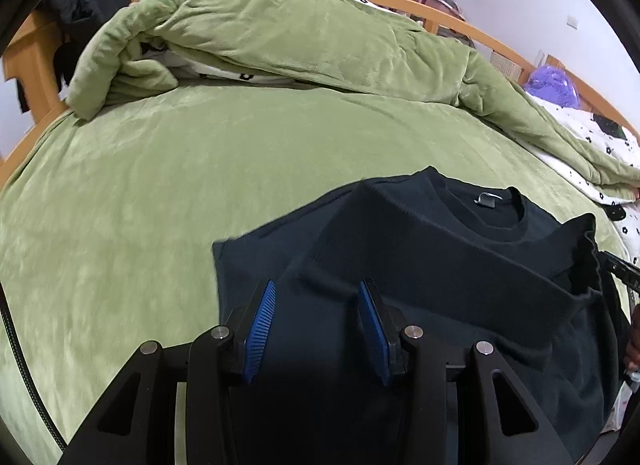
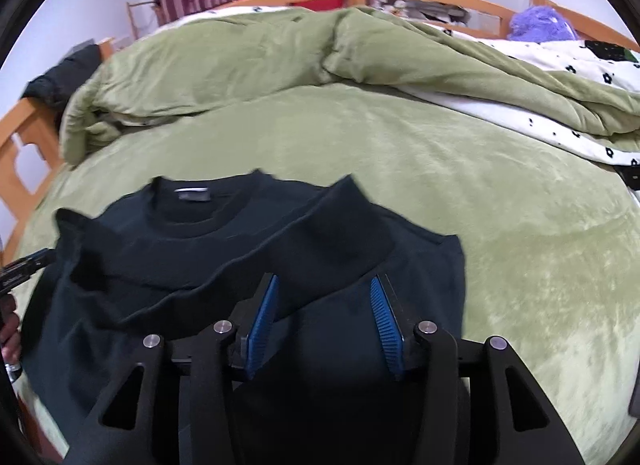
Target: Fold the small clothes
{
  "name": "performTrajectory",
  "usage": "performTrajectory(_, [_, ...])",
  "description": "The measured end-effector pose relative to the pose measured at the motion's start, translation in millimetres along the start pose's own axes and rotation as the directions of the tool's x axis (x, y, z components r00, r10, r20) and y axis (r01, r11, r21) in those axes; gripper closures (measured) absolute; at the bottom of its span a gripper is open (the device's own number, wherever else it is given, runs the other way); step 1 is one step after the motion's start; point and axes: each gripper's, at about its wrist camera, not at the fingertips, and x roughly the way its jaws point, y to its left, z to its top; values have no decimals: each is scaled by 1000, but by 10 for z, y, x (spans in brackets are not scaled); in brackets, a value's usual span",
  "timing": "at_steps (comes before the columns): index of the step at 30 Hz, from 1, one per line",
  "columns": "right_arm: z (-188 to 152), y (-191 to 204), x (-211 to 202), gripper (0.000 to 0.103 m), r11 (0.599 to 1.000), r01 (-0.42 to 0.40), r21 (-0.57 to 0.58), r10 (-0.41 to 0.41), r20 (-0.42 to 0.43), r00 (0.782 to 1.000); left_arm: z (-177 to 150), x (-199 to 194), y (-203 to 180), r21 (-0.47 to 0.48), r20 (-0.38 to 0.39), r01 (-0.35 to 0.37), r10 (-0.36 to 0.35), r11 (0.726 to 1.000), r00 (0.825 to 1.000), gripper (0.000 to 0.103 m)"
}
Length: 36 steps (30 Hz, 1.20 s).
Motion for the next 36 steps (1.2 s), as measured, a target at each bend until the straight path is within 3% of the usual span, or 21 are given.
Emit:
performTrajectory(4, [132, -146, 249, 56, 1000, 5, 25, -5, -34, 999, 120, 178, -78, 51, -18, 15, -15, 999, 1000, 62])
performTrajectory(6, [195, -227, 335, 50, 999, 7, 46, -6, -31, 999, 150, 275, -85, 52, -37, 25, -23, 998, 999, 62])
performTrajectory(11, [279, -374, 551, 45, 991, -62, 115, 70, -63, 996, 138, 429, -46, 36, -54, 51, -49, 998, 997, 62])
performTrajectory(16, [251, -313, 639, 45, 995, -64, 75, 69, -63, 996, 120, 466, -70, 46, -40, 41, -40, 998, 998, 66])
performTrajectory(17, [246, -291, 643, 49, 997, -55, 62, 58, -59, 997, 123, 467, -78, 49, -34, 33, -32, 998, 999, 73])
performTrajectory(19, [242, -269, 638, 68, 998, -39, 50, 42, -53, 998, 133, 451, -76, 45, -13, 23, -23, 999, 1000, 89])
performTrajectory(20, [242, -268, 631, 77, 998, -46, 47, 48, -52, 998, 138, 431, -67, 42, 1, 34, -34, 999, 999, 92])
performTrajectory(21, [244, -261, 613, 80, 997, -59, 43, 61, -43, 997, 142, 401, -67, 41, 17, 35, -36, 999, 999, 93])
performTrajectory(25, [240, -239, 382, 85, 998, -55, 8, 55, 46, 997, 167, 222, -2, 7, 103, 25, -25, 1000, 994, 94])
performTrajectory(29, [335, -374, 134, 86, 995, -70, 77, 59, 139, 989, 230, 141, 177, -59, 137, 20, -12, 998, 990, 95])
performTrajectory(36, [352, -418, 307, 86, 994, -11, 110, -2, 117, 993, 253, 278, 198, -69, 127, -7, 16, 998, 992, 95])
